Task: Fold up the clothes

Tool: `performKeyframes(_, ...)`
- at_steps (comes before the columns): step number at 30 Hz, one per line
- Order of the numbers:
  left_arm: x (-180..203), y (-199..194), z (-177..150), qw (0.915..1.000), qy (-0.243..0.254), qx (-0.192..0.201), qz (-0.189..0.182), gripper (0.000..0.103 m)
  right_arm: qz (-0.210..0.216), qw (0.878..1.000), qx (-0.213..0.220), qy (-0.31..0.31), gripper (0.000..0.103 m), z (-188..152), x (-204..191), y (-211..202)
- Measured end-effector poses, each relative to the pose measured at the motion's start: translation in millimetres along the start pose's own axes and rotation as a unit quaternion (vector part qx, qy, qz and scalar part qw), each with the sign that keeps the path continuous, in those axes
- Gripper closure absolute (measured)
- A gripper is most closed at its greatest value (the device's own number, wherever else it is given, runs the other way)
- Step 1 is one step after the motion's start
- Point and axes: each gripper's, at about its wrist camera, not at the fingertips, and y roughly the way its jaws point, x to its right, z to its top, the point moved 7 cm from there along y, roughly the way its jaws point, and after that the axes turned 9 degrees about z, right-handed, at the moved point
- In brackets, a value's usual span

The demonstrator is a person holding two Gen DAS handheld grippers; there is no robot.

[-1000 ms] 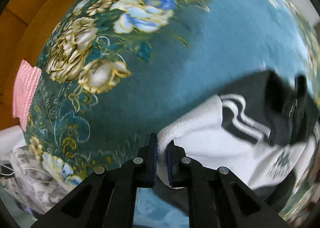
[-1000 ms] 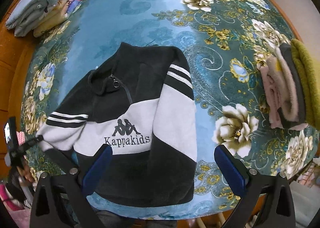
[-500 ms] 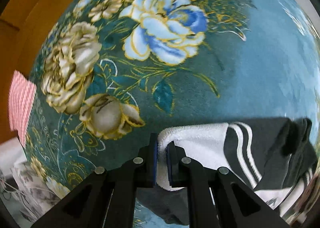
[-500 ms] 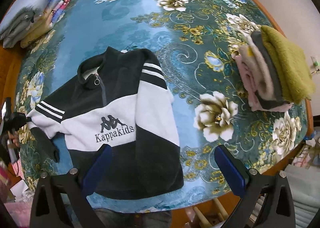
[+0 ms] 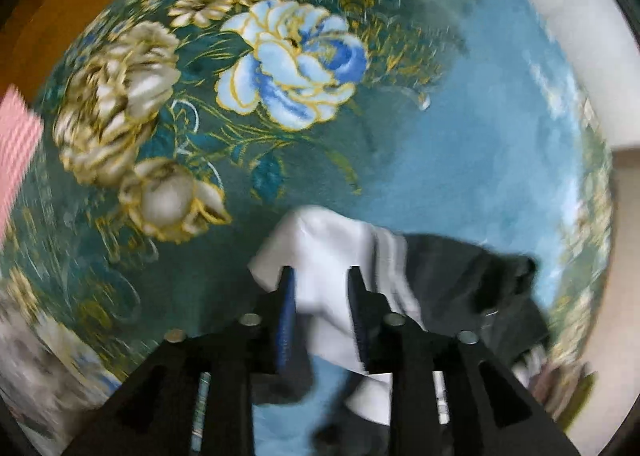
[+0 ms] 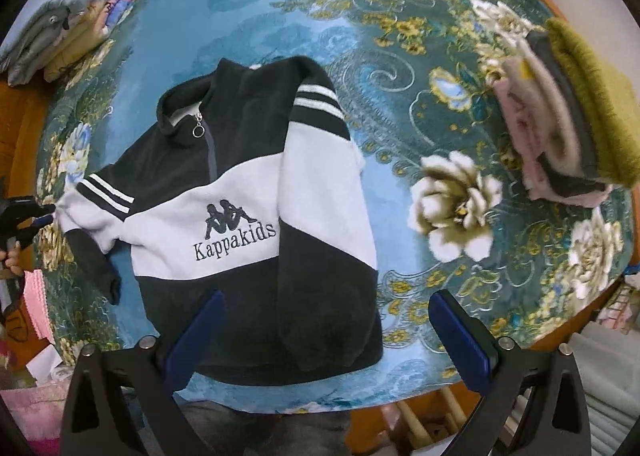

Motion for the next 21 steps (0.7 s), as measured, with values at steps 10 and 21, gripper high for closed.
performKeyframes(10,101,-70,-78,0.9965,0.034,0.01,-0.076,0.066,0.104,0.991,-0.053,0.058,0.0,13,67,79)
performKeyframes(21,157,-92,-120,0.9964,0.083,0.001,-0.018,0.06,0.206,0.974,-0.073,0.061,0.0,32,81,142)
